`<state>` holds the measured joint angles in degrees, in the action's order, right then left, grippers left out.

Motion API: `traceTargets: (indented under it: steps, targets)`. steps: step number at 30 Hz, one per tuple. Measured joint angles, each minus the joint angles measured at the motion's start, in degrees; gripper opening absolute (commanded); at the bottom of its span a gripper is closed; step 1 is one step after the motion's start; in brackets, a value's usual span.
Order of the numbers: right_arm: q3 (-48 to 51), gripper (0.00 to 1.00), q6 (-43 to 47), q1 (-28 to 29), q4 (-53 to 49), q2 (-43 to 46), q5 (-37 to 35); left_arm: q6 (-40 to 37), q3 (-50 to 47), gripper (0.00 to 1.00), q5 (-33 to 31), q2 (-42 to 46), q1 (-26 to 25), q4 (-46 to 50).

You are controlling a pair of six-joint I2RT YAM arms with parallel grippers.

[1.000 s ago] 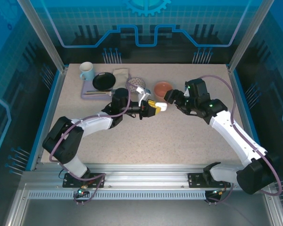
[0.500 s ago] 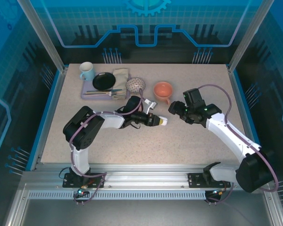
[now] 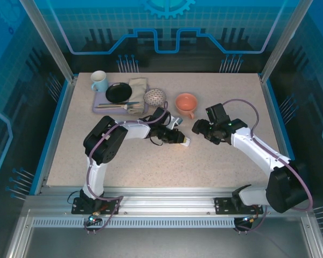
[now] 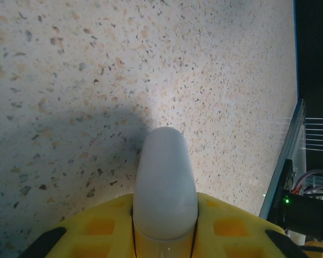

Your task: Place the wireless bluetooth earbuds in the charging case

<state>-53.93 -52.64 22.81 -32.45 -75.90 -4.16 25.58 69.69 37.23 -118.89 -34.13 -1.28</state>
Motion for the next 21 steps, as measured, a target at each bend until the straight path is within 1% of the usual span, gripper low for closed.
traceTargets:
  steps: [1, 5, 6, 8, 9, 11, 12, 18, 21]
  targets:
    - [0.00, 0.75, -0.02, 0.00, 0.07, -0.11, 0.00, 0.00, 0.17, 0.33, -0.02, 0.00, 0.00, 0.59]
    - [0.02, 0.75, 0.13, 0.00, 0.20, -0.33, -0.17, 0.11, 0.35, 0.55, -0.33, 0.00, 0.28, 2.40]
    - [0.02, 0.75, 0.15, 0.00, 0.24, -0.35, -0.17, 0.24, 0.48, 0.63, -0.48, 0.20, 0.31, 2.54]
    - [0.02, 0.75, 0.17, 0.00, 0.39, -0.50, -0.20, 0.37, 0.66, 0.72, 0.28, 0.63, 0.37, 2.60]
    - [0.02, 0.75, 0.20, 0.00, 0.42, -0.57, -0.22, 0.44, 0.66, 0.98, 0.37, 0.90, 0.39, 2.71]
    - [0.09, 0.75, 0.42, 0.02, 0.59, -0.94, -0.17, 0.50, 0.68, 0.99, 1.66, 1.95, 0.57, 2.62]
    - [0.13, 0.75, 0.59, 0.02, 0.68, -1.18, -0.17, 0.42, 0.66, 0.99, 1.33, 2.60, 0.59, 3.15]
    - [0.35, 0.75, 1.42, 0.02, 0.85, -2.78, -0.24, -0.28, 0.35, 0.99, -2.14, 5.09, 3.96, 7.76]
    - [0.42, 0.77, 1.77, 0.02, 0.81, -2.73, -0.83, -0.68, 0.00, 0.99, -3.65, 7.78, 5.49, 9.88]
